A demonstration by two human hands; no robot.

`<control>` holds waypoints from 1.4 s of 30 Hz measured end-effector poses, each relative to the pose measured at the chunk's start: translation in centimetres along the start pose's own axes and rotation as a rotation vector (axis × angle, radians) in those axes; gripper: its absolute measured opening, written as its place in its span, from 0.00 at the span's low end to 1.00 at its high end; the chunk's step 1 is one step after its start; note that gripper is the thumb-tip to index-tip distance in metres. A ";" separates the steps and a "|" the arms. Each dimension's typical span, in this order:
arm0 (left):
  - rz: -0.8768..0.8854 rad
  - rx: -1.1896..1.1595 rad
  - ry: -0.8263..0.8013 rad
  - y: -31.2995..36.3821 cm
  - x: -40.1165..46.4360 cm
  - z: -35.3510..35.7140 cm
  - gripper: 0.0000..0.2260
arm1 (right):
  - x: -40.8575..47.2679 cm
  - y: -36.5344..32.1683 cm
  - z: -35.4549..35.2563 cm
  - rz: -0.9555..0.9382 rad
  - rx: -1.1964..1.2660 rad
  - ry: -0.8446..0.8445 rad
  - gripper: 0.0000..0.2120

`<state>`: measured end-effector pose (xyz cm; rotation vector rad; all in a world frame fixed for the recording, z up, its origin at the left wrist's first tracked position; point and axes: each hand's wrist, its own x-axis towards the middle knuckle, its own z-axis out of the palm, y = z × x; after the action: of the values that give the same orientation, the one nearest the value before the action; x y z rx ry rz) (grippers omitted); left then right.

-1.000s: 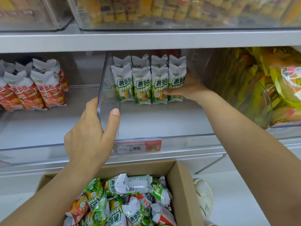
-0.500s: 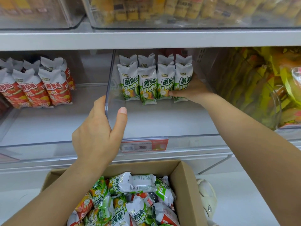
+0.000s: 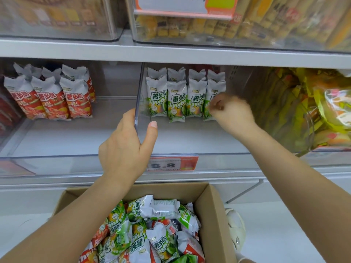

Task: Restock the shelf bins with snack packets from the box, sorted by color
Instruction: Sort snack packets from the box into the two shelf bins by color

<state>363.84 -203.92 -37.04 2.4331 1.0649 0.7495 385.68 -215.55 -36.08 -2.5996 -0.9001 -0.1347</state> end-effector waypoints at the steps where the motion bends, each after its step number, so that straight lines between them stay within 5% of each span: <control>1: 0.004 0.004 -0.001 0.0 0.0 0.0 0.27 | -0.5 -1.0 0.5 -0.082 0.013 -0.151 0.13; 3: 0.014 0.006 0.001 0.0 0.0 0.0 0.29 | -1.2 -2.8 1.8 -0.211 -0.003 -0.497 0.20; 5: 0.013 0.000 -0.006 -0.1 0.0 -0.1 0.28 | -1.4 -4.1 3.0 -0.272 -0.061 -0.662 0.26; 14: 0.020 0.006 -0.001 -0.2 0.1 0.1 0.27 | -0.7 -4.2 4.2 -0.248 -0.113 -0.719 0.34; 18: 0.007 0.010 -0.010 -0.2 0.1 0.0 0.27 | -1.2 -3.9 3.4 -0.221 -0.079 -0.651 0.30; 21: 0.009 -0.005 -0.063 -0.3 0.0 -0.5 0.27 | -3.0 -3.7 1.1 -0.177 -0.011 -0.449 0.22; 24: 0.023 -0.151 -0.142 -0.8 -0.2 -1.3 0.26 | -7.5 -4.2 -2.3 -0.163 0.213 -0.165 0.14; 28: 0.096 -0.414 -0.009 -2.1 -4.8 -3.5 0.22 | -17.2 -5.0 -4.8 -0.181 0.522 -0.078 0.11; 32: 0.081 -0.332 -0.149 -7.3 -13.5 -3.6 0.17 | -25.3 -4.8 -1.6 -0.032 0.549 -0.341 0.09; 37: -0.065 0.084 -0.685 -16.4 -23.2 -2.1 0.15 | -32.5 -4.6 6.4 -0.062 -0.046 -0.893 0.16; 42: -0.214 0.474 -1.109 -21.0 -27.6 -2.8 0.17 | -37.6 -3.0 12.2 0.142 -0.176 -1.233 0.09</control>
<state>334.79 -211.01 -54.73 2.3965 1.0068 -0.9456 353.73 -230.27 -54.27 -2.7418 -1.0264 1.6209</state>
